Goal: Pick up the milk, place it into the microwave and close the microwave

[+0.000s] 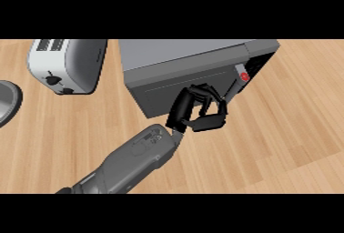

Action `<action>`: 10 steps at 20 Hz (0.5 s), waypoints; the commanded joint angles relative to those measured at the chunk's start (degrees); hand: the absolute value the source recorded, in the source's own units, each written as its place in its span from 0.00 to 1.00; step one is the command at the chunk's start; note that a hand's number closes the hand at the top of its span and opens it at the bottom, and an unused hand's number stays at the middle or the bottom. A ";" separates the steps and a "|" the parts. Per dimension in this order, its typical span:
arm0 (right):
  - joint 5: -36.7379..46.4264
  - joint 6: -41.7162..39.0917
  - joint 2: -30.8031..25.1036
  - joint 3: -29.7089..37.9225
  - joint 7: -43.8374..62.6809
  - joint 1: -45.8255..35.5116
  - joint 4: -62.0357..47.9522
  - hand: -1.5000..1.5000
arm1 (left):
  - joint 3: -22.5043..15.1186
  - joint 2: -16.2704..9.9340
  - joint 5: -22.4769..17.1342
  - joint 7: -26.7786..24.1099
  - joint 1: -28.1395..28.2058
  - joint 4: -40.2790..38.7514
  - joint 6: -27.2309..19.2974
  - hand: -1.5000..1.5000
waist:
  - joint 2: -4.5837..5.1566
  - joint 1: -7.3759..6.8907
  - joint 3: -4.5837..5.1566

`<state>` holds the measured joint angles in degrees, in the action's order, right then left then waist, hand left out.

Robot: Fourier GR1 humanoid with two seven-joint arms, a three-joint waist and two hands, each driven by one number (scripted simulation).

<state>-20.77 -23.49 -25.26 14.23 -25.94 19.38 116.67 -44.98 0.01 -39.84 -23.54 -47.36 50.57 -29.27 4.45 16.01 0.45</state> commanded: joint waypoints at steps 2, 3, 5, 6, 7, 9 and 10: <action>-2.66 -0.12 -1.17 1.26 1.22 -2.02 -0.08 0.00 | 2.60 -0.01 -3.64 -3.35 -3.85 -2.94 0.68 1.00 | 0.31 1.05 -0.09; -2.42 -0.22 -1.98 1.15 2.46 -1.62 0.68 0.00 | 3.36 -0.01 -4.44 -3.04 -4.42 -3.50 0.93 1.00 | 0.43 1.42 0.05; -3.24 -0.26 -2.30 1.70 2.52 -2.52 -0.39 0.00 | 3.04 -0.01 -5.09 -4.57 -4.30 -3.85 0.90 1.00 | 0.58 1.15 -0.10; -3.55 -0.24 -2.78 1.81 2.94 -3.16 0.14 0.00 | 2.61 -0.01 -5.38 -4.98 -4.53 -3.66 0.73 1.00 | 0.58 1.53 -0.04; -4.09 -0.12 -3.02 2.16 3.29 -3.51 -0.01 0.00 | 3.04 -0.01 -5.97 -4.95 -4.72 -4.09 0.58 1.00 | 0.69 1.57 -0.06; -4.17 -0.07 -3.47 2.64 3.36 -4.26 -0.96 0.00 | 2.95 -0.01 -6.67 -5.83 -5.09 -4.65 1.10 1.00 | 0.86 1.27 -0.17; -4.86 0.07 -3.91 3.67 3.65 -4.42 -1.67 0.00 | 2.61 -0.01 -7.02 -6.52 -4.66 -4.82 1.05 1.00 | 0.73 1.42 -0.20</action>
<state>-24.39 -23.58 -28.05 16.46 -23.09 16.14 115.95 -44.77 0.02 -45.18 -29.21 -47.80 49.45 -29.05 4.63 16.88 0.27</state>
